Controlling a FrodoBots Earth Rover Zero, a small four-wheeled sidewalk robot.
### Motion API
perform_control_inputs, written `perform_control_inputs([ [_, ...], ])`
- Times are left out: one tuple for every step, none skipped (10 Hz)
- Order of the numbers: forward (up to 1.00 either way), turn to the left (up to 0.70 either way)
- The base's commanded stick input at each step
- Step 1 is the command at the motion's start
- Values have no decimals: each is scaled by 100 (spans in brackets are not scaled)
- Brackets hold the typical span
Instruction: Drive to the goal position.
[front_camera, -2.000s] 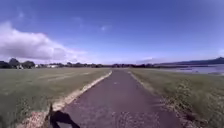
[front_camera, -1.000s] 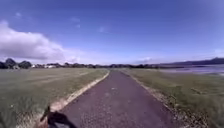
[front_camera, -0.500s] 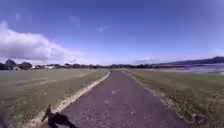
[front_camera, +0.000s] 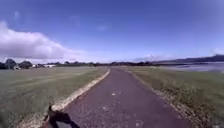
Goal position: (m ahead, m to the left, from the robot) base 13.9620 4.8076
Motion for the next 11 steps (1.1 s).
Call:
perform_control_inputs([
  [70, 0],
  [70, 0],
  [70, 0],
  [70, 0],
  [70, 0],
  [70, 0],
  [70, 0],
  [70, 0],
  [70, 0],
  [70, 0],
  [70, 0],
])
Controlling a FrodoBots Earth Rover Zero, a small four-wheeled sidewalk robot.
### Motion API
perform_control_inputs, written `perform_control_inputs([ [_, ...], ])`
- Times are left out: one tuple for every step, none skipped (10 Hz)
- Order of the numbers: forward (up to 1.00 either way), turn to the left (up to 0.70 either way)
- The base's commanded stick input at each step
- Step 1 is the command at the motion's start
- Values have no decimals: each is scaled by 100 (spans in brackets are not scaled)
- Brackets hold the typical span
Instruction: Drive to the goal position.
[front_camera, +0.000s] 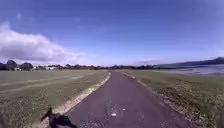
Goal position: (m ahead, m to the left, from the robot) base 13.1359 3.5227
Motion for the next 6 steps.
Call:
perform_control_inputs([
  [70, 0],
  [70, 0],
  [70, 0],
  [70, 0],
  [70, 0],
  [70, 0],
])
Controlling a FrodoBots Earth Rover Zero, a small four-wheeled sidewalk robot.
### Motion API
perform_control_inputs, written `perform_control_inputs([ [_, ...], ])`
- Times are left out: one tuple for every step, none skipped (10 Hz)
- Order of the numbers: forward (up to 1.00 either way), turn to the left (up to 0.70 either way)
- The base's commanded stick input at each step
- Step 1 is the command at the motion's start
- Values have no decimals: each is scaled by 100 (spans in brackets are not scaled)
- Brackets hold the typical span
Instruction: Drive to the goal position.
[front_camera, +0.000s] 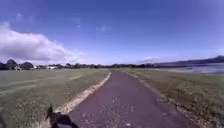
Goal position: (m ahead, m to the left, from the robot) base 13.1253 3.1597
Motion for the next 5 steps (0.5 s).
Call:
perform_control_inputs([
  [70, 0],
  [70, 0],
  [70, 0],
  [70, 0],
  [70, 0],
])
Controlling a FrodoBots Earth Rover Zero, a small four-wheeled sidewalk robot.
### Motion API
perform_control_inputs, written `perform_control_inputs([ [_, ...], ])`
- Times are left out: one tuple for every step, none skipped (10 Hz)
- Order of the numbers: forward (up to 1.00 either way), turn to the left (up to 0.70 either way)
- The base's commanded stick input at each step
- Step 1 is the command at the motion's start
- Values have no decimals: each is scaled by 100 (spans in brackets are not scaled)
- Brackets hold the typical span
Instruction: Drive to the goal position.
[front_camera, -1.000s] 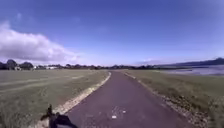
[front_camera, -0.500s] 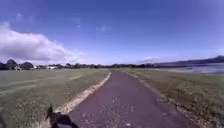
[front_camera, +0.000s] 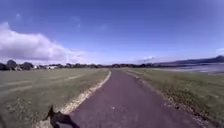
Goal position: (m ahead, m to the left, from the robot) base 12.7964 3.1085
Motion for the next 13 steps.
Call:
perform_control_inputs([
  [70, 0],
  [70, 0],
  [70, 0],
  [70, 0],
  [70, 0],
  [70, 0],
  [70, 0],
  [70, -5],
  [70, -10],
  [70, -14],
  [70, -14],
  [70, -14],
  [70, -14],
])
